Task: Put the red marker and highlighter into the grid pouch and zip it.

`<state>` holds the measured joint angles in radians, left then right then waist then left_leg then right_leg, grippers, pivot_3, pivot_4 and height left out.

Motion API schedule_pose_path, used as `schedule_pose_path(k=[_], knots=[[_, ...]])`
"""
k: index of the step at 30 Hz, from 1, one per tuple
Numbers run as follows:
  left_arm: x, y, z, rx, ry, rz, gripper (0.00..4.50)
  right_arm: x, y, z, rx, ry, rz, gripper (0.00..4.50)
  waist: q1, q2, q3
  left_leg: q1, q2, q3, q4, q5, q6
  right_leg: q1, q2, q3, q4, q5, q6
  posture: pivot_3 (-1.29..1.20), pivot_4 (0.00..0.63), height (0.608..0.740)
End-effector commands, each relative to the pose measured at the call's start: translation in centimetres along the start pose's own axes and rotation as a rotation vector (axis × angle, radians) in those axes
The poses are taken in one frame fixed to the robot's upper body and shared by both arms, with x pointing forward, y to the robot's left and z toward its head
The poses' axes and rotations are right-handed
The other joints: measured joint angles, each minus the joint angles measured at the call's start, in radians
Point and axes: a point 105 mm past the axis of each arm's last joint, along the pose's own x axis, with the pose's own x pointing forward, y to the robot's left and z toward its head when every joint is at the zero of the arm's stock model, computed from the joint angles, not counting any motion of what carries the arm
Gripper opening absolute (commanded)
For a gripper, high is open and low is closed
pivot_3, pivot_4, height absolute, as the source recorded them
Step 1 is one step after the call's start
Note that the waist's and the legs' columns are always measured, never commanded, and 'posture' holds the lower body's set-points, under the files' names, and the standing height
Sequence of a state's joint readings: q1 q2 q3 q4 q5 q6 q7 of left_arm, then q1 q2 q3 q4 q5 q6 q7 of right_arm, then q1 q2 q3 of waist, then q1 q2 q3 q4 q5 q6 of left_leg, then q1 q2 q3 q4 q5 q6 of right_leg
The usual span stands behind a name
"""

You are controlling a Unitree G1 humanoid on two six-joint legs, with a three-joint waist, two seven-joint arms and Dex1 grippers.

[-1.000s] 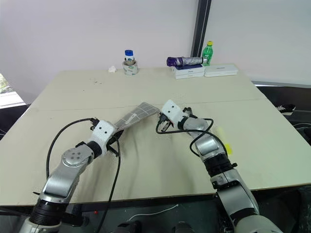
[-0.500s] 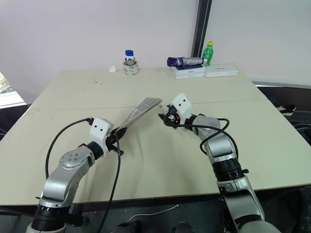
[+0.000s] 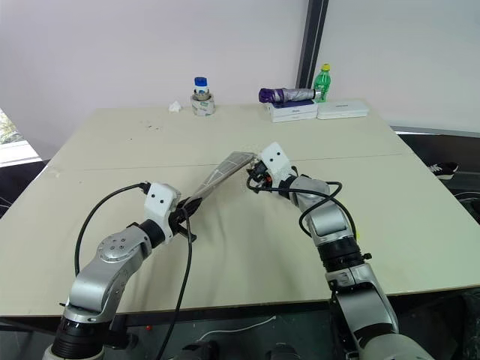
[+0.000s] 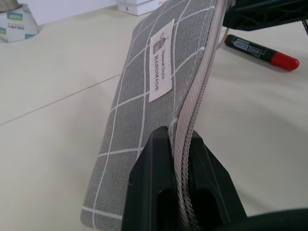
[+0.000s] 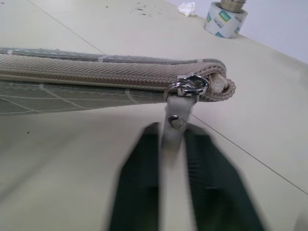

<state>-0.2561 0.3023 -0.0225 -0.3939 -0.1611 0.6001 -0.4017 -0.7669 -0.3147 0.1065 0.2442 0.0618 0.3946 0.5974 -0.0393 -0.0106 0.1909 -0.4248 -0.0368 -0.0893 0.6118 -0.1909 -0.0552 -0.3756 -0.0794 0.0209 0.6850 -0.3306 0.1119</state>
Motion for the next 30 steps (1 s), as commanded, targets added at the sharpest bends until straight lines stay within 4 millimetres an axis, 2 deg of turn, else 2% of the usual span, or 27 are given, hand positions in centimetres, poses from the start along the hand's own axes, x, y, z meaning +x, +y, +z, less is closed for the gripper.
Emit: schedule_pose_path(k=[1, 4, 10, 16, 23, 27, 30], knots=[[0.0, 0.0, 1.1, 0.024, -0.039, 0.01, 0.0, 0.1, 0.9, 1.9, -0.057, -0.055, 0.038, 0.06, 0.0, 0.0, 0.0, 0.0, 0.0, 0.0, 0.0, 0.0, 0.0, 0.0, 0.0, 0.0, 0.0, 0.0, 0.0, 0.0, 0.15, 0.74], [0.4, 0.1, 1.0, 0.025, -0.034, 0.021, 0.0, 0.0, 2.9, 2.1, -0.097, -0.054, 0.113, 0.06, 0.0, 0.0, 0.0, 0.0, 0.0, 0.0, 0.0, 0.0, 0.0, 0.0, 0.0, 0.0, 0.0, 0.0, 0.0, 0.0, 0.15, 0.74], [1.4, -0.3, 0.6, 0.033, -0.02, 0.027, 0.0, -0.4, 8.8, 3.4, -0.126, -0.093, 0.315, 0.06, 0.0, 0.0, 0.0, 0.0, 0.0, 0.0, 0.0, 0.0, 0.0, 0.0, 0.0, 0.0, 0.0, 0.0, 0.0, 0.0, 0.15, 0.74], [2.2, -0.5, 0.8, 0.032, -0.028, 0.044, 0.0, -1.0, 12.8, 4.3, -0.141, -0.12, 0.467, 0.06, 0.005, 0.0, 0.0, 0.0, 0.0, -0.001, 0.0, 0.0, 0.0, 0.0, 0.0, 0.0, 0.0, 0.0, 0.0, 0.0, 0.15, 0.74], [2.5, -0.2, 0.8, 0.023, -0.034, 0.075, 0.0, -1.3, 14.0, 4.6, -0.156, -0.125, 0.524, 0.06, 0.006, 0.0, 0.0, 0.0, 0.0, -0.001, 0.0, 0.0, 0.0, 0.0, 0.0, 0.0, 0.0, 0.0, 0.0, 0.0, 0.15, 0.74], [2.6, 0.1, 0.7, 0.024, -0.032, 0.102, 0.0, -1.6, 12.9, 4.5, -0.147, -0.109, 0.49, 0.06, 0.006, 0.0, 0.0, 0.0, 0.0, -0.001, 0.0, 0.0, 0.0, 0.0, 0.0, 0.0, 0.0, 0.0, 0.0, 0.0, 0.15, 0.74], [2.6, 0.8, 0.6, 0.032, -0.031, 0.145, 0.0, -3.0, 11.4, 4.1, -0.113, -0.089, 0.487, 0.91, 0.007, 0.0, 0.0, 0.0, 0.0, -0.001, 0.0, 0.0, 0.0, 0.0, 0.0, 0.0, 0.0, 0.0, 0.0, 0.0, 0.15, 0.74]])
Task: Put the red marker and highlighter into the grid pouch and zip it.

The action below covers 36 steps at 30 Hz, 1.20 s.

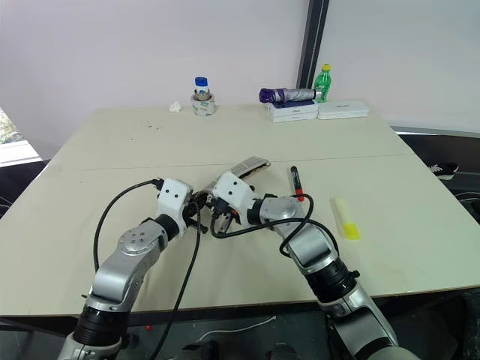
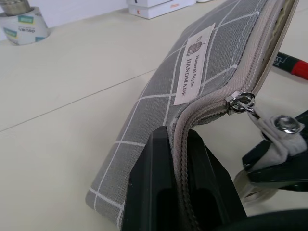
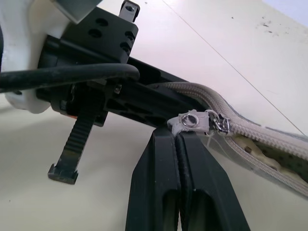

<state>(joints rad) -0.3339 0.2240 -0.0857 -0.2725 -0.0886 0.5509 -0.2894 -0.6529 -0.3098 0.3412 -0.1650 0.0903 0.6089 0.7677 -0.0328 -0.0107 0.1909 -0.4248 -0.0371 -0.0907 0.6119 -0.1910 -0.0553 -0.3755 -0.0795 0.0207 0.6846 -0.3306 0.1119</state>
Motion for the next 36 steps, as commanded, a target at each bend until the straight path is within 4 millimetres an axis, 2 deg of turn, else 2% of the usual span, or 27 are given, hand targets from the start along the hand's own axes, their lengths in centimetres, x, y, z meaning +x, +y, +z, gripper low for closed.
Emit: schedule_pose_path(k=[1, 3, 5, 11, 15, 19, 25, 28, 32, 33, 36], knots=[[0.1, 1.6, 0.8, 0.033, -0.026, 0.089, 0.0, -2.2, 0.4, 2.1, -0.029, -0.083, 0.037, 1.31, 0.001, 0.0, 0.0, 0.0, 0.0, 0.0, 0.0, 0.0, 0.0, 0.0, 0.0, 0.0, 0.0, 0.0, 0.0, 0.0, 0.15, 0.74], [0.1, 2.3, 0.7, 0.052, -0.022, 0.13, 0.0, -3.6, -1.2, 1.3, -0.011, -0.047, -0.057, 2.47, 0.006, 0.0, 0.0, 0.0, 0.0, 0.0, 0.0, 0.0, 0.0, 0.001, 0.0, 0.0, 0.0, 0.0, 0.0, 0.0, 0.15, 0.74], [0.0, 3.1, 0.5, 0.079, -0.013, 0.169, 0.0, -5.7, -3.7, -0.6, 0.026, 0.037, -0.188, 3.42, 0.014, 0.0, 0.0, 0.0, 0.0, 0.0, 0.0, 0.0, 0.0, 0.001, 0.0, 0.0, -0.001, 0.0, 0.0, 0.0, 0.15, 0.74], [-0.1, 2.4, -0.4, 0.13, 0.012, 0.113, 0.0, -11.7, -10.1, -6.6, 0.095, 0.301, -0.599, 3.42, 0.018, 0.0, 0.0, 0.0, 0.0, 0.001, 0.0, 0.0, 0.0, 0.001, 0.0, 0.0, -0.002, 0.0, 0.0, 0.0, 0.15, 0.74], [0.0, 1.9, -0.7, 0.13, 0.018, 0.078, 0.0, -13.5, -12.2, -8.7, 0.193, 0.345, -0.752, 3.42, 0.017, 0.0, 0.0, 0.0, 0.0, 0.002, -0.001, 0.0, 0.0, 0.0, 0.0, 0.0, -0.002, 0.0, 0.0, 0.0, 0.15, 0.74], [0.3, 1.3, -0.9, 0.12, 0.023, 0.057, 0.0, -13.3, -12.8, -11.0, 0.349, 0.343, -0.818, 3.42, 0.017, 0.0, 0.0, 0.0, 0.0, 0.002, 0.0, 0.0, 0.0, 0.001, 0.0, 0.0, -0.002, 0.0, 0.0, 0.0, 0.15, 0.74], [0.5, 1.2, -0.7, 0.094, 0.017, 0.069, 0.0, -12.4, -13.2, -12.2, 0.447, 0.316, -0.858, 3.42, 0.016, 0.0, 0.0, 0.0, 0.0, 0.002, 0.0, 0.0, 0.0, 0.001, 0.0, 0.0, -0.002, 0.0, 0.0, 0.0, 0.15, 0.74], [0.4, 1.2, -0.7, 0.092, 0.015, 0.071, 0.0, -12.3, -13.5, -12.3, 0.462, 0.303, -0.877, 2.56, 0.016, 0.0, 0.0, 0.0, 0.0, 0.002, 0.0, 0.0, 0.0, 0.001, 0.0, 0.0, -0.002, 0.0, 0.0, 0.0, 0.15, 0.74], [0.4, 1.3, -0.4, 0.073, 0.005, 0.077, 0.0, -12.4, -13.8, -11.5, 0.429, 0.278, -0.868, 0.54, 0.016, 0.0, 0.0, 0.0, 0.0, 0.002, 0.0, 0.0, 0.0, 0.001, 0.0, 0.0, -0.002, 0.0, 0.0, 0.0, 0.15, 0.74], [0.4, 1.4, -0.3, 0.061, 0.002, 0.079, 0.0, -12.5, -13.8, -11.3, 0.41, 0.28, -0.857, 0.34, 0.017, 0.0, 0.0, 0.0, 0.0, 0.002, 0.0, 0.0, 0.0, 0.001, 0.0, 0.0, -0.002, 0.0, 0.0, 0.0, 0.15, 0.74], [0.4, 1.4, -0.1, 0.045, -0.008, 0.075, 0.0, -12.8, -13.3, -9.8, 0.275, 0.285, -0.768, 0.34, 0.018, 0.0, 0.0, 0.0, 0.0, 0.002, 0.0, 0.0, 0.0, 0.001, 0.0, 0.0, -0.002, 0.0, 0.0, 0.0, 0.15, 0.74]])
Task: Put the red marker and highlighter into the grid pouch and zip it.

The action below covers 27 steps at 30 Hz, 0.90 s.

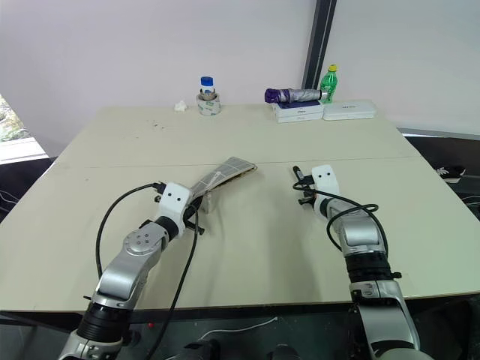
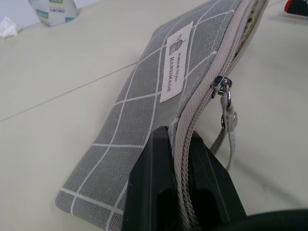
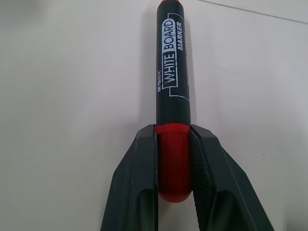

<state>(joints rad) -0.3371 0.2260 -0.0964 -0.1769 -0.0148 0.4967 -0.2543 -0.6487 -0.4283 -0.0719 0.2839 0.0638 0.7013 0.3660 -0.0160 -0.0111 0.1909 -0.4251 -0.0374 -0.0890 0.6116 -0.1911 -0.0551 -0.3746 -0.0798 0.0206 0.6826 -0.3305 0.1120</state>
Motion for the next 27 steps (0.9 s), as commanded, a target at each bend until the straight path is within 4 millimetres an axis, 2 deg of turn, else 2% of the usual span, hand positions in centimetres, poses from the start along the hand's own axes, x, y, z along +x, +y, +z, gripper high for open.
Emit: schedule_pose_path(k=[1, 5, 10, 19, 27], knots=[[-0.1, 0.5, 1.9, -0.013, -0.066, 0.007, 0.0, -1.9, 0.5, 3.3, -0.187, -0.122, 0.077, 0.34, 0.002, 0.0, 0.0, 0.0, 0.0, 0.0, 0.0, 0.0, 0.0, 0.0, 0.0, 0.0, 0.0, 0.0, 0.0, 0.0, 0.15, 0.74], [-0.1, 0.4, 2.2, -0.023, -0.079, -0.01, 0.0, -5.4, 2.8, 4.8, -0.416, -0.214, 0.297, 0.34, 0.002, 0.0, 0.0, -0.001, 0.0, 0.0, 0.0, 0.0, 0.0, 0.0, 0.0, 0.0, -0.001, 0.0, 0.001, 0.0, 0.15, 0.74], [0.0, -0.1, 2.4, -0.022, -0.087, -0.038, 0.0, -7.0, 4.7, 5.6, -0.483, -0.259, 0.391, 0.34, -0.003, 0.0, 0.0, 0.0, 0.0, 0.0, 0.0, 0.0, 0.0, 0.001, 0.0, 0.0, -0.001, 0.0, 0.001, 0.0, 0.15, 0.74], [0.0, -0.6, 2.6, -0.016, -0.095, -0.064, 0.0, -6.5, 6.5, 5.8, -0.514, -0.266, 0.43, 0.34, 0.004, -0.001, 0.001, 0.0, 0.0, 0.0, 0.001, 0.0, 0.0, 0.001, -0.001, 0.0, -0.001, 0.0, 0.001, 0.0, 0.15, 0.74], [-0.1, -1.1, 2.6, 0.017, -0.102, -0.088, 0.0, -6.0, 6.7, 5.4, -0.566, -0.242, 0.428, 0.34, 0.004, -0.001, 0.001, 0.0, 0.0, -0.001, 0.0, 0.0, 0.0, 0.0, -0.001, -0.001, -0.001, 0.0, 0.001, 0.0, 0.15, 0.74]])
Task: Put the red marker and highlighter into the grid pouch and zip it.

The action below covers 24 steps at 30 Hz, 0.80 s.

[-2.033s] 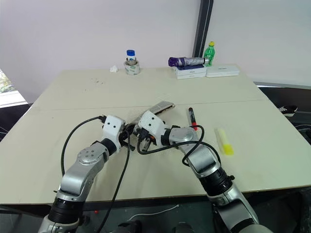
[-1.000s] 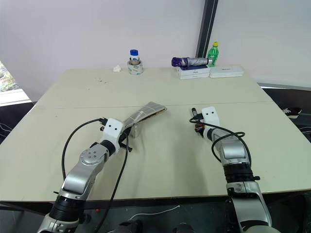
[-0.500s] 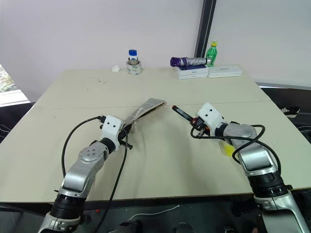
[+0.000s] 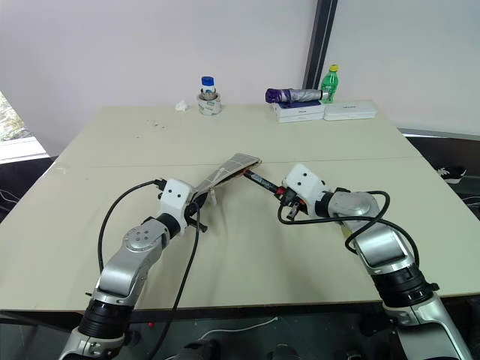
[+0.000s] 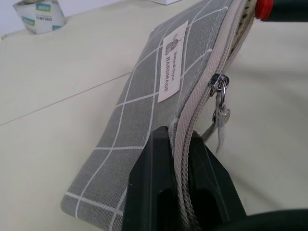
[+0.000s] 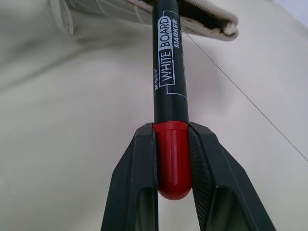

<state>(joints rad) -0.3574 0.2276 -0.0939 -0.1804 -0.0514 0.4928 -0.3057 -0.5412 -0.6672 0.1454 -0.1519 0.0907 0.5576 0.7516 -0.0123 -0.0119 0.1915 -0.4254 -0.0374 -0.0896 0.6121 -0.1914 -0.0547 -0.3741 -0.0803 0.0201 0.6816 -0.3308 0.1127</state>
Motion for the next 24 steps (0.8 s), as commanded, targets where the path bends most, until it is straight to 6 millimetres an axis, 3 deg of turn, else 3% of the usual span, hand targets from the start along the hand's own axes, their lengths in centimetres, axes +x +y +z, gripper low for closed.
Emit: schedule_pose_path(k=[1, 7, 13, 24], knots=[[-0.2, -0.6, 1.7, 0.045, -0.068, -0.028, 0.0, -0.1, -0.6, 1.1, -0.067, -0.019, -0.02, 0.34, 0.0, 0.0, 0.0, 0.0, 0.0, 0.0, 0.0, 0.0, 0.0, 0.0, 0.0, 0.0, 0.0, 0.0, 0.0, 0.0, 0.15, 0.74], [-0.4, -1.8, 1.8, 0.105, -0.078, -0.106, 0.0, 0.0, -0.5, 1.2, -0.133, -0.007, -0.006, 0.34, 0.0, 0.0, 0.0, 0.0, 0.0, 0.0, 0.0, 0.0, 0.0, 0.0, 0.0, 0.0, 0.0, 0.0, 0.0, 0.0, 0.15, 0.74], [-0.4, -1.5, 1.7, 0.095, -0.068, -0.091, 0.0, -0.3, -0.1, 1.6, -0.143, -0.019, 0.021, 0.34, 0.0, 0.0, 0.0, 0.0, 0.0, 0.0, 0.0, 0.0, 0.0, 0.0, 0.0, 0.0, 0.0, 0.0, 0.0, 0.0, 0.15, 0.74], [-0.4, -0.2, 1.3, 0.055, -0.049, -0.033, 0.0, -3.7, -1.3, 1.3, -0.127, -0.021, 0.02, 0.34, -0.003, 0.0, 0.0, 0.0, 0.0, 0.0, 0.0, 0.0, 0.0, 0.0, 0.0, 0.0, 0.0, 0.0, 0.0, 0.0, 0.15, 0.74]])
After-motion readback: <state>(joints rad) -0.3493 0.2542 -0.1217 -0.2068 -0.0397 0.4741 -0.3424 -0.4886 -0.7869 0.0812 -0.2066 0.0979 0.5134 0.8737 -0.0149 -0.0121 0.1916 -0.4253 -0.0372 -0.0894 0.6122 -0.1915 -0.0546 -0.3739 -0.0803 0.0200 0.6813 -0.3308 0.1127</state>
